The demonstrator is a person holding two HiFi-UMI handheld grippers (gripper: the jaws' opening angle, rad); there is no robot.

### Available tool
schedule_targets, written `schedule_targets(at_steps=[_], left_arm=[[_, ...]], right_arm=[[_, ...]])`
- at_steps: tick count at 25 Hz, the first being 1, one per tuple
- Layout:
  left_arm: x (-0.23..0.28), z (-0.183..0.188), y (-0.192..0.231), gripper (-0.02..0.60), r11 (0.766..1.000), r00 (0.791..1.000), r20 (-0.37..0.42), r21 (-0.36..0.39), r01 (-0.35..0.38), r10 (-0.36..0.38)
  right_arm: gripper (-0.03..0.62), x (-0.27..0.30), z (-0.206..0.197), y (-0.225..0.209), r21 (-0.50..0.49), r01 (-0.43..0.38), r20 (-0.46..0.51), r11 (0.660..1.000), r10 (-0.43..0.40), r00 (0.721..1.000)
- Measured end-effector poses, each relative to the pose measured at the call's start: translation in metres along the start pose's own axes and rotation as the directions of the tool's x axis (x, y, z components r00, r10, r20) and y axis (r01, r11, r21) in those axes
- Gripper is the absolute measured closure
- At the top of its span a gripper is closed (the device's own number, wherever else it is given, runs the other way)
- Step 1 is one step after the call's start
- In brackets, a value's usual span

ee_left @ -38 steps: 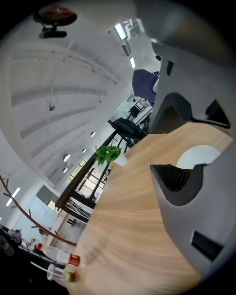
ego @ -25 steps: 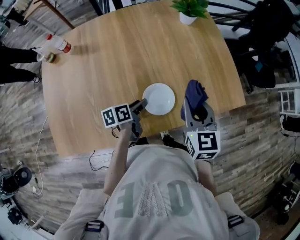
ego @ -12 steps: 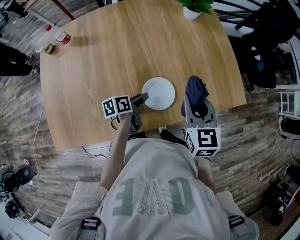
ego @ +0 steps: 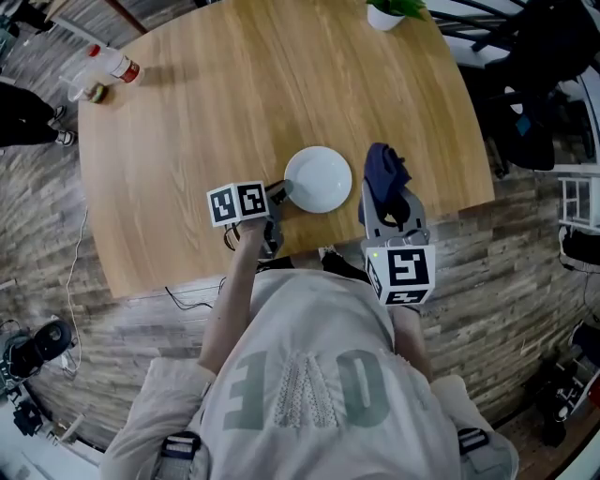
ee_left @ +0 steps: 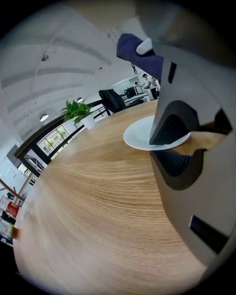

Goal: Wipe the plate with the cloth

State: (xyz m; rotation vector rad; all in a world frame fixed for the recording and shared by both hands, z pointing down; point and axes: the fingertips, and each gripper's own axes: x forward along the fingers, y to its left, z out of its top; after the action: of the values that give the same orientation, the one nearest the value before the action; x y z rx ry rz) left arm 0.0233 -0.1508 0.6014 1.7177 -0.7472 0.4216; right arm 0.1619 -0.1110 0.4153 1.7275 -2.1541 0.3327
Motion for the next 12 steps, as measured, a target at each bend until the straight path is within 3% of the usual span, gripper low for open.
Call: schedule_targets(at_steps=[3,6,9,12], left_arm=[[0.0,0.0,-0.001,0.537,1.0,1.0,0.004,-0.008,0.009,-0.009],[-0.001,0.0,0.001,0.538,1.0,1.0,0.005,-0.011,0.009,-0.009],[0.001,0.0,0.0,0.538,1.0,1.0,0.004,-0.013,0.012,-0.012],[0.001,-0.001,0.001,0.54,1.0,1.0,0.002,-0.014,0.013,-0.012]], right_arm=[[0.539,0.009,-0.016,-0.003,-0.061,0.002,-0.067,0.998,-0.006,0.998],[0.539,0.031,-0.057,-0.005,-0.24,-0.026,-0.241,0.97,-0.033,0.97],[0.539,0.055,-0.09,-0.003,-0.467,-0.137,-0.359,0.873,-0.046,0.932],[0.537,0.079,-0.112,0.006,-0.627,-0.293,-0.448,0.721,-0.026,0.894]])
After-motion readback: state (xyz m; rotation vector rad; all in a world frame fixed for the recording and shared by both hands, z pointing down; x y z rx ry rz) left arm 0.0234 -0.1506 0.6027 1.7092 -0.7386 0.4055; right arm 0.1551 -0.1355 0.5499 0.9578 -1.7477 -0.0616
